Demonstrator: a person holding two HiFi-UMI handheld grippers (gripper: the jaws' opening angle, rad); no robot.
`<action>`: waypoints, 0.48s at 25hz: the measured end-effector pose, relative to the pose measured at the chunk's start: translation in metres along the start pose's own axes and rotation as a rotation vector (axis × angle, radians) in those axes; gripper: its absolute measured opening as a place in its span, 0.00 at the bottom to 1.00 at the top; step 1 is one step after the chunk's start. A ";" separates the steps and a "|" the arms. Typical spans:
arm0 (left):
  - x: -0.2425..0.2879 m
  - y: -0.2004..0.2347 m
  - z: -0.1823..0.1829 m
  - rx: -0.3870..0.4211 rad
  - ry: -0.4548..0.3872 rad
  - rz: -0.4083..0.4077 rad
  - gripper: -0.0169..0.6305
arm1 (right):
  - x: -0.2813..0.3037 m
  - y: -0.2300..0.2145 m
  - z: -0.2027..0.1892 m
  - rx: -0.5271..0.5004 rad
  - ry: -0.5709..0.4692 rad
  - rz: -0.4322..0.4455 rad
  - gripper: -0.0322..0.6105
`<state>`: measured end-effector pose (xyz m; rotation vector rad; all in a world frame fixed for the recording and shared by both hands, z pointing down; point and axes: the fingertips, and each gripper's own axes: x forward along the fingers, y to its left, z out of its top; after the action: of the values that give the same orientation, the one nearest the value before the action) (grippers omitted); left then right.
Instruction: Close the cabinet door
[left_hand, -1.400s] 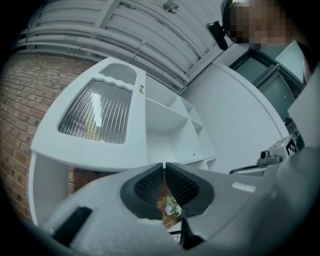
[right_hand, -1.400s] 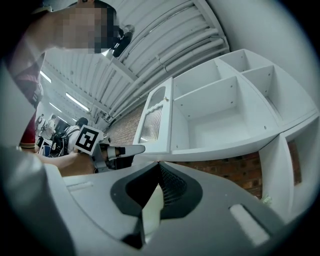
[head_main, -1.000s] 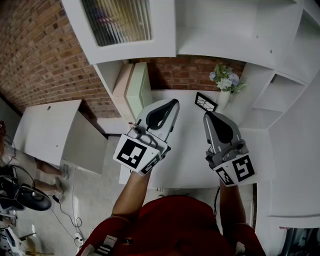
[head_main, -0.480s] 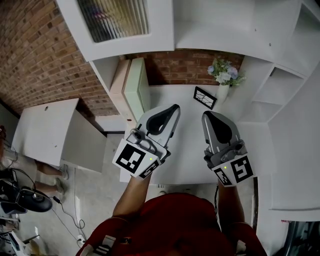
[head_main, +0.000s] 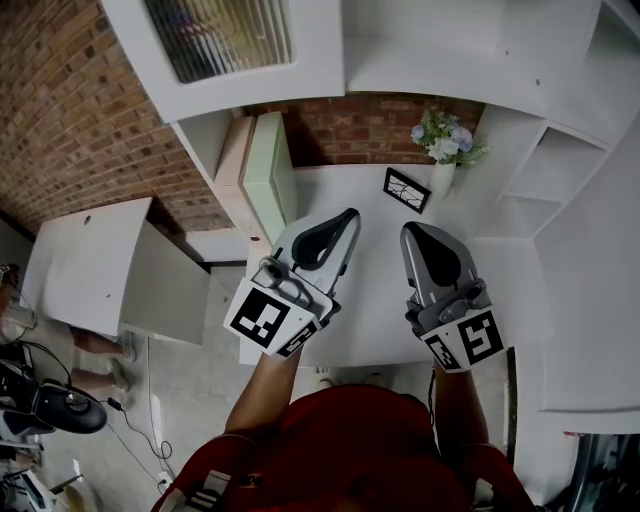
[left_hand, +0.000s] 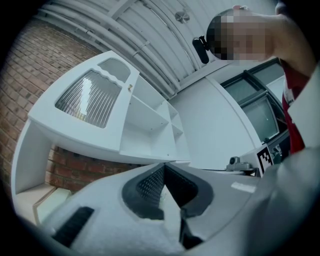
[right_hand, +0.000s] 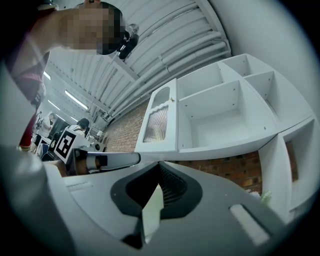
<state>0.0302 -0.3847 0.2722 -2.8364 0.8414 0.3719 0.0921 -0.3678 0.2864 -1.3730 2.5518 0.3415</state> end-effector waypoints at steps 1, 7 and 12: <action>0.000 0.000 0.000 -0.001 -0.001 -0.001 0.03 | 0.000 0.000 -0.001 0.000 0.002 -0.001 0.07; -0.003 0.004 -0.002 -0.007 -0.001 -0.003 0.03 | 0.002 0.002 -0.004 0.003 0.007 -0.004 0.07; -0.007 0.007 -0.001 -0.013 -0.003 0.004 0.03 | 0.004 0.005 -0.005 0.008 0.009 -0.003 0.07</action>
<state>0.0209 -0.3872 0.2750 -2.8454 0.8475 0.3835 0.0854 -0.3699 0.2904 -1.3776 2.5553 0.3249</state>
